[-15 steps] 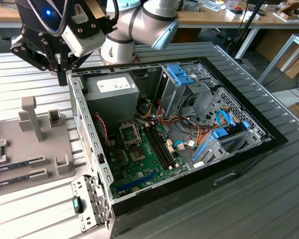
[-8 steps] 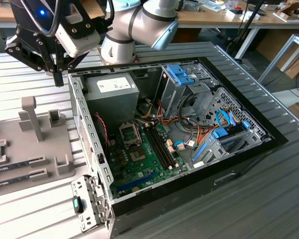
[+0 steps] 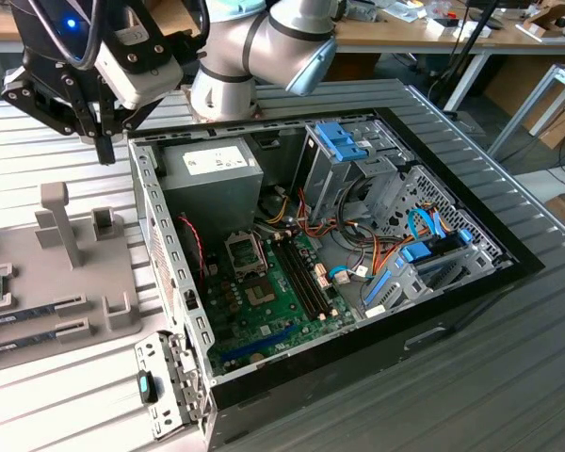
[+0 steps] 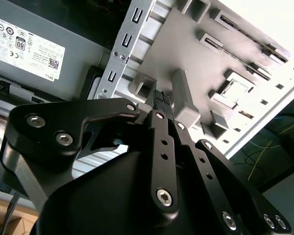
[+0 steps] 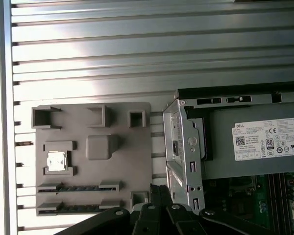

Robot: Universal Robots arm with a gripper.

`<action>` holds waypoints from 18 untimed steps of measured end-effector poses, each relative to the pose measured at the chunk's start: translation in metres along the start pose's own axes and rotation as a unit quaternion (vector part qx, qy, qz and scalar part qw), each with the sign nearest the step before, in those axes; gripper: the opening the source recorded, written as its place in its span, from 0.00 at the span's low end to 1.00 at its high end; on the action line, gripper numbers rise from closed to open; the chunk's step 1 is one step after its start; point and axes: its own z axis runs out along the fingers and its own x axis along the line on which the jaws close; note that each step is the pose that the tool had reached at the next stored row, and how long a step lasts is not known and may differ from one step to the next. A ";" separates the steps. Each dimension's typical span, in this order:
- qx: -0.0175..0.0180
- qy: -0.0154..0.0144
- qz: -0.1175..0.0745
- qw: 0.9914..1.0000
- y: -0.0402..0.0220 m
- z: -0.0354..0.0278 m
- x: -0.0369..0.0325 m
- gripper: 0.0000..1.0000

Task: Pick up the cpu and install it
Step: 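Reach for the cpu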

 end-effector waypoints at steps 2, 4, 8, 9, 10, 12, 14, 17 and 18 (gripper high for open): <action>0.000 0.000 0.000 1.000 -0.0001 0.0000 0.0020 0.11; 0.000 0.000 0.000 1.000 -0.0003 -0.0001 0.0036 0.11; 0.000 0.000 0.000 1.000 -0.0005 -0.0002 0.0071 0.11; 0.000 0.000 0.000 1.000 -0.0006 -0.0002 0.0078 0.11; 0.000 0.000 0.000 1.000 -0.0006 -0.0002 0.0085 0.11; 0.000 0.000 0.000 1.000 -0.0008 -0.0002 0.0105 0.11; 0.000 0.000 0.000 1.000 -0.0009 -0.0003 0.0119 0.11; 0.000 0.000 0.000 1.000 -0.0011 -0.0003 0.0146 0.11; 0.000 0.000 0.000 1.000 -0.0011 -0.0004 0.0153 0.11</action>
